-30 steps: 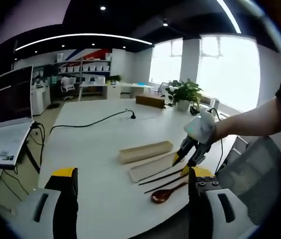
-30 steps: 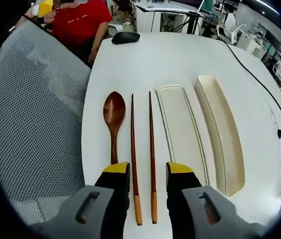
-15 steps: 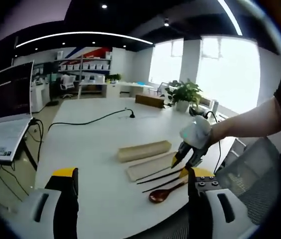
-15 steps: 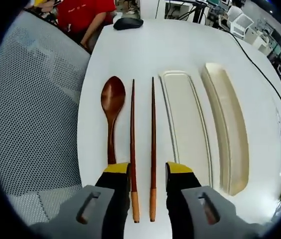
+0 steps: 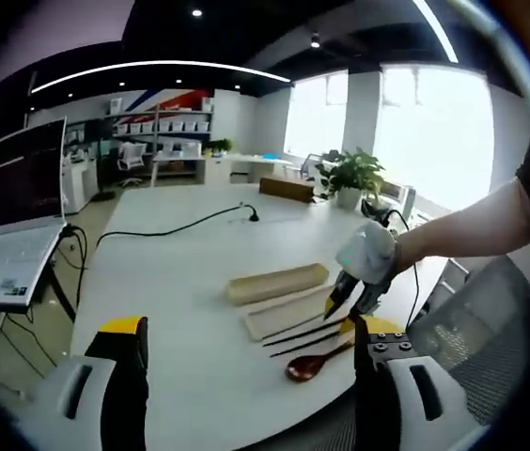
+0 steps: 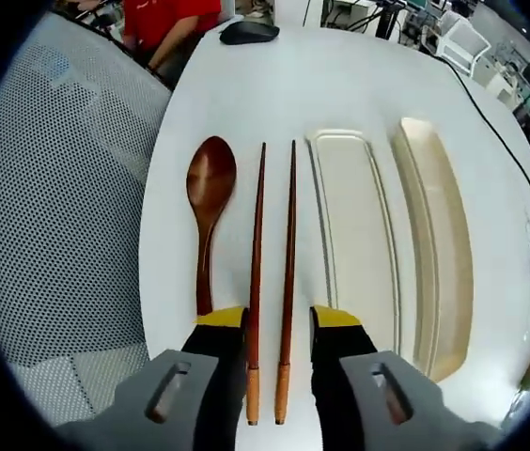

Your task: Arrange the utensils inside the cutlery case until each visible utensil rests in its matching compartment.

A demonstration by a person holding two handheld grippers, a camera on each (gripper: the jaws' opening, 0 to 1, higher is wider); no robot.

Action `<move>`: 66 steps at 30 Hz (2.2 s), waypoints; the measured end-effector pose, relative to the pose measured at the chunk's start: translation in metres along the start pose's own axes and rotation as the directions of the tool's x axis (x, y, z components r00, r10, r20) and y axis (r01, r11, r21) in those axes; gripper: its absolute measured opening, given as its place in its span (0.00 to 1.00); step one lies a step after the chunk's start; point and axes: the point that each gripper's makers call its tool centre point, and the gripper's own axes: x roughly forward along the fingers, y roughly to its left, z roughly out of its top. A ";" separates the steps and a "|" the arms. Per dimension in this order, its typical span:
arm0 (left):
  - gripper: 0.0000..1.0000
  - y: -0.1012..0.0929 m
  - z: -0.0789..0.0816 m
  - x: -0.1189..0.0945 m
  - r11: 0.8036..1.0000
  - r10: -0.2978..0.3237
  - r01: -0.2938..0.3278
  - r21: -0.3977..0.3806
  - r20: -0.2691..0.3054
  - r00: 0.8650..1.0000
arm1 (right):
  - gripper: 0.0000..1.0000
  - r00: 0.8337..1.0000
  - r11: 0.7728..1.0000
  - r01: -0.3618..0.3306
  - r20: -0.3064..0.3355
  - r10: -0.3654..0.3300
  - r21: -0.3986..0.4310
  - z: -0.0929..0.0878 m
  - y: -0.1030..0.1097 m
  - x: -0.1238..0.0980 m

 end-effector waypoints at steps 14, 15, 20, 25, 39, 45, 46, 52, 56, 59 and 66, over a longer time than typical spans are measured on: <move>0.93 0.000 0.002 -0.001 1.000 0.001 -0.001 0.012 0.010 1.000 | 0.21 0.999 0.999 -0.011 -0.048 0.010 -0.031 0.000 0.000 0.000; 0.93 -0.001 0.003 -0.001 1.000 -0.003 0.003 0.003 0.015 1.000 | 0.21 0.999 0.999 -0.012 -0.051 0.011 -0.033 0.000 0.000 0.000; 0.93 -0.004 0.000 0.001 0.999 -0.015 0.016 0.031 -0.005 1.000 | 0.16 0.998 1.000 -0.004 -0.059 0.005 0.012 0.001 -0.006 0.001; 0.93 -0.003 0.000 0.001 0.999 -0.012 0.012 0.035 -0.007 1.000 | 0.20 0.998 0.999 -0.047 -0.040 0.046 -0.023 -0.001 0.000 -0.001; 0.93 -0.003 -0.001 0.002 0.999 -0.011 0.012 0.032 -0.012 1.000 | 0.16 1.000 1.000 0.017 -0.004 -0.017 0.002 0.003 -0.016 -0.012; 0.93 -0.003 -0.002 0.001 0.999 -0.007 0.007 0.033 -0.015 1.000 | 0.12 1.000 1.000 -0.016 -0.011 0.016 -0.010 0.006 -0.012 -0.005; 0.93 -0.003 -0.001 0.001 0.999 -0.006 0.007 0.033 -0.015 1.000 | 0.11 1.000 1.000 -0.008 0.002 0.008 -0.005 0.008 -0.013 -0.005; 0.93 -0.003 -0.003 0.002 0.999 -0.010 0.011 0.033 -0.021 1.000 | 0.11 1.000 1.000 -0.010 -0.025 0.010 -0.010 0.002 -0.013 0.000; 0.93 -0.004 -0.004 0.003 0.999 -0.012 0.013 0.031 -0.028 1.000 | 0.10 0.999 0.999 -0.009 -0.042 0.007 -0.045 0.001 -0.013 0.001; 0.93 -0.004 -0.006 0.004 0.999 -0.015 0.016 0.040 -0.040 0.999 | 0.08 0.999 1.000 -0.012 -0.037 0.011 -0.027 0.003 -0.017 0.002; 0.92 -0.003 -0.007 0.004 0.999 -0.011 0.012 0.033 -0.040 0.999 | 0.05 0.998 1.000 -0.016 -0.066 0.015 -0.019 0.006 -0.019 0.004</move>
